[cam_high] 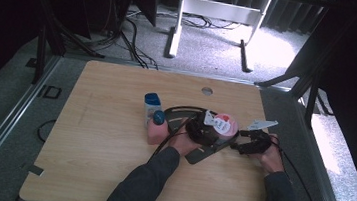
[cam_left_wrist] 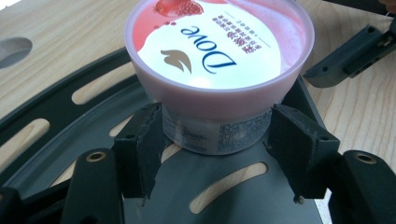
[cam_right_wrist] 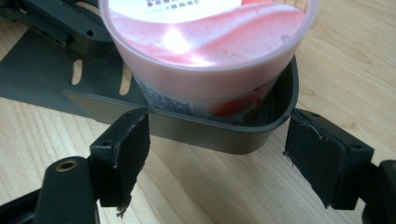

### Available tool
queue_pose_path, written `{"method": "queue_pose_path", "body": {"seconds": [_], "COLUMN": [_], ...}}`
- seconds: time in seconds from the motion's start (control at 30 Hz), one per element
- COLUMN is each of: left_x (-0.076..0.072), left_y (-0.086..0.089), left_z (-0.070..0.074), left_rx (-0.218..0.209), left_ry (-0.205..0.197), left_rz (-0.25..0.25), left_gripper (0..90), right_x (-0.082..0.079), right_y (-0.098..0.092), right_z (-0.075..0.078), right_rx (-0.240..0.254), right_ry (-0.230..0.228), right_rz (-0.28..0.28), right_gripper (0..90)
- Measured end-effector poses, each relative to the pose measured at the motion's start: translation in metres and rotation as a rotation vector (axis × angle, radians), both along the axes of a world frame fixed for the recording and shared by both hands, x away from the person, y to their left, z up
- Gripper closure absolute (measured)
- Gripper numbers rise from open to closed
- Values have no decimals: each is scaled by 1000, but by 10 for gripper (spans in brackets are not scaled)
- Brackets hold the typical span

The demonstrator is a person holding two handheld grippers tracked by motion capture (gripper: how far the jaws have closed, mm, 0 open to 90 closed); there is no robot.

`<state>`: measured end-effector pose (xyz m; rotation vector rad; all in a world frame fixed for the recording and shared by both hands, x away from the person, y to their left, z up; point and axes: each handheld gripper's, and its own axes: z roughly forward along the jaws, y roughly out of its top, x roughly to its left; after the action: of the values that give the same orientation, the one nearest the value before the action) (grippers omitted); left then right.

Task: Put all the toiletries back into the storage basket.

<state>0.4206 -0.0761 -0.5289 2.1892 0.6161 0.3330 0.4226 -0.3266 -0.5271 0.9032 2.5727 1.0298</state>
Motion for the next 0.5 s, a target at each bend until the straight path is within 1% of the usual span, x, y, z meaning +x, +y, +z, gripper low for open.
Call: {"method": "queue_pose_path", "body": {"seconds": [0.03, 0.07, 0.1, 0.17, 0.2, 0.23, 0.27, 0.43, 0.47, 0.5], "left_x": [0, 0, -1, -2, -2, -2, -2, -2, -3, -4], "left_y": [0, 0, 0, -2, -3, -3, -2, -2, 0, 0], "left_z": [0, -1, 0, 0, 0, 0, 0, 0, 1, 1], "left_rx": [0, 2, 6, 1, 9, 9, -5, -5, -6, -6], "left_ry": [0, 7, 6, 9, 5, 5, 16, 18, 26, 25], "left_rz": [0, -6, -5, -9, -9, -9, -4, 1, -6, -5], "left_gripper": [372, 372, 385, 388, 386, 385, 385, 398, 398, 401], "right_x": [0, 1, 1, 2, 2, 2, 2, 1, 0, -2], "right_y": [0, 0, 0, 0, 0, 0, 0, 0, 0, -2], "right_z": [0, -1, -2, -4, -4, -4, -4, -5, -5, -5], "right_rx": [0, -7, -20, -24, -23, -23, -23, -22, -18, -5], "right_ry": [0, 13, 16, 16, 18, 18, 15, 12, 10, 5], "right_rz": [0, 5, 9, 12, 12, 12, 12, 7, 3, -1], "right_gripper": [213, 214, 228, 228, 226, 226, 225, 237, 246, 257]}}
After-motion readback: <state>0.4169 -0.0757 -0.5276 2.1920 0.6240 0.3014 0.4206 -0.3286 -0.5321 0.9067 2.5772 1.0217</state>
